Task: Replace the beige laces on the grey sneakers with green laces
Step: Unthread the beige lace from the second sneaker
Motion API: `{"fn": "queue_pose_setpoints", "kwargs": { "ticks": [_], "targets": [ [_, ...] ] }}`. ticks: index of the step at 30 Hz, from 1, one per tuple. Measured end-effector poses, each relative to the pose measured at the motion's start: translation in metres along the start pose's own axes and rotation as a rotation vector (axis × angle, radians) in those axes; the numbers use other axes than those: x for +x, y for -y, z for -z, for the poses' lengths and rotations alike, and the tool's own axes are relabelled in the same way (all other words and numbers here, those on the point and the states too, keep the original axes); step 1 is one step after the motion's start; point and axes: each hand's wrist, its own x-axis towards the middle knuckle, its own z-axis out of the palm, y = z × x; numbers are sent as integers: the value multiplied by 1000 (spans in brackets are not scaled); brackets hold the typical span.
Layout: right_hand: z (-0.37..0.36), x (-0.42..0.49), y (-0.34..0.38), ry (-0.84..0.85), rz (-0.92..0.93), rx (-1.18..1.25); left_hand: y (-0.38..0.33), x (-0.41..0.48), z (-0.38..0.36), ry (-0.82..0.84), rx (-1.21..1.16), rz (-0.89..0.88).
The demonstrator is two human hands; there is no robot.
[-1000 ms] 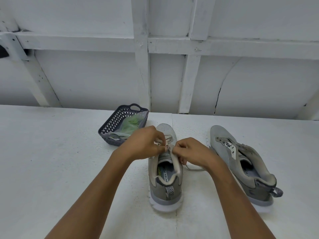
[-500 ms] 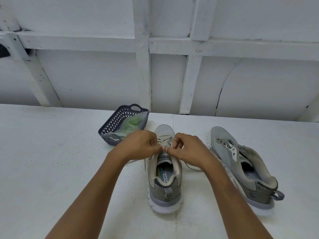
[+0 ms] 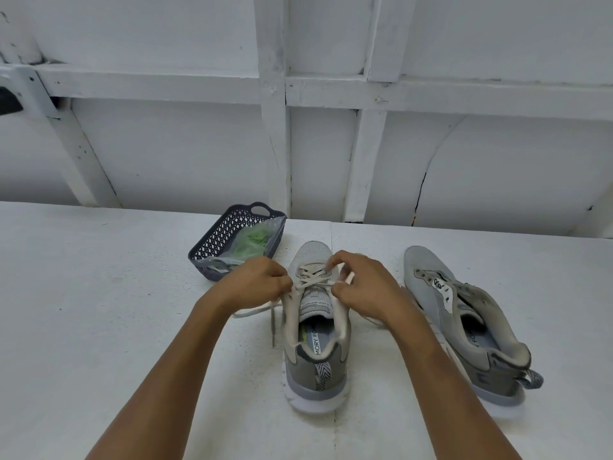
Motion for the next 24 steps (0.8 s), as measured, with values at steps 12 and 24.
{"fn": "queue_pose_setpoints", "kwargs": {
  "ticks": [12,24],
  "targets": [
    [-33,6,24,-46,194,-371,-4,6,-6,15,-179,13],
    [-4,12,16,-113,-133,757,1,5,-6,36,-254,32]
  ]
}}
